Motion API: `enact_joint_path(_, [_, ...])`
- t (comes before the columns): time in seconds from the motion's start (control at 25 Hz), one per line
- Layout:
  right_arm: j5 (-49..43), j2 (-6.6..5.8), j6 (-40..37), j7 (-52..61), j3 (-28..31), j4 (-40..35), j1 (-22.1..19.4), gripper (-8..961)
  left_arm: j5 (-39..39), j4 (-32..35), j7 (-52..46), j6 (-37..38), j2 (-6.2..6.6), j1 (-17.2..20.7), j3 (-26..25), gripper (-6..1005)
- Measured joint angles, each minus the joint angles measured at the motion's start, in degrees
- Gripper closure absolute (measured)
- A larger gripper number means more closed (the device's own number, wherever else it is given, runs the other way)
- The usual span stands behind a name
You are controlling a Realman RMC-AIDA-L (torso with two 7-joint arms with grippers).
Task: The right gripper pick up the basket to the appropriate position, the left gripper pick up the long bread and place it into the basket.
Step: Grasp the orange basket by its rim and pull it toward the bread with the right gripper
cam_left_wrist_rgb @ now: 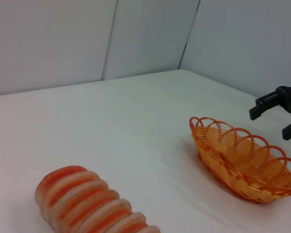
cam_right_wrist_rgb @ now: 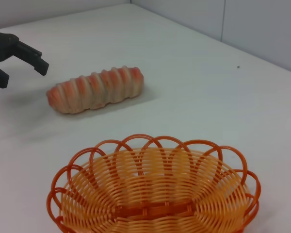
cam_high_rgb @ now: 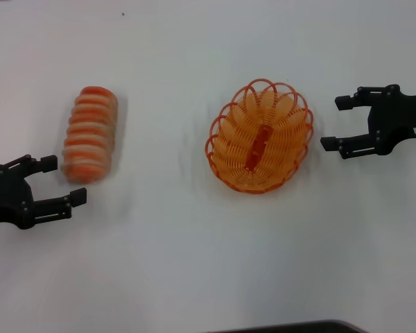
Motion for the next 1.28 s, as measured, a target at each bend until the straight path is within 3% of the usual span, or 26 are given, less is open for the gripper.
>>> enact_joint_path(0.48, [2.2, 0.00, -0.9, 1.4, 1.2, 0.0, 0.0, 62, 0.0, 0.0, -0.1, 0.0, -0.17, -0.2, -0.1, 71])
enact_joint_path(0.72, [10.1, -1.16, -5.2, 16.0, 4.7, -0.7, 1.6, 62, -0.1, -0.3, 0.0, 0.7, -0.18, 0.0, 0.0, 74])
enact_joint_path(0.88, [7.8, -2.82, -2.2, 30.9, 3.8, -1.9, 5.5, 62, -0.1, -0.4, 0.0, 0.7, -0.29, 0.1, 0.0, 75])
enact_joint_path(1.04, [-1.4, -3.78, -1.0, 41.8, 3.3, -3.0, 11.8, 63, -0.1, -0.4, 0.0, 0.7, -0.34, 0.0, 0.1, 77])
enact_joint_path(1.28, [-17.7, -2.64, -0.6, 46.5, 0.5, -5.0, 20.5, 63, 0.0, -0.4, 0.1, 0.7, -0.35, 0.0, 0.2, 80])
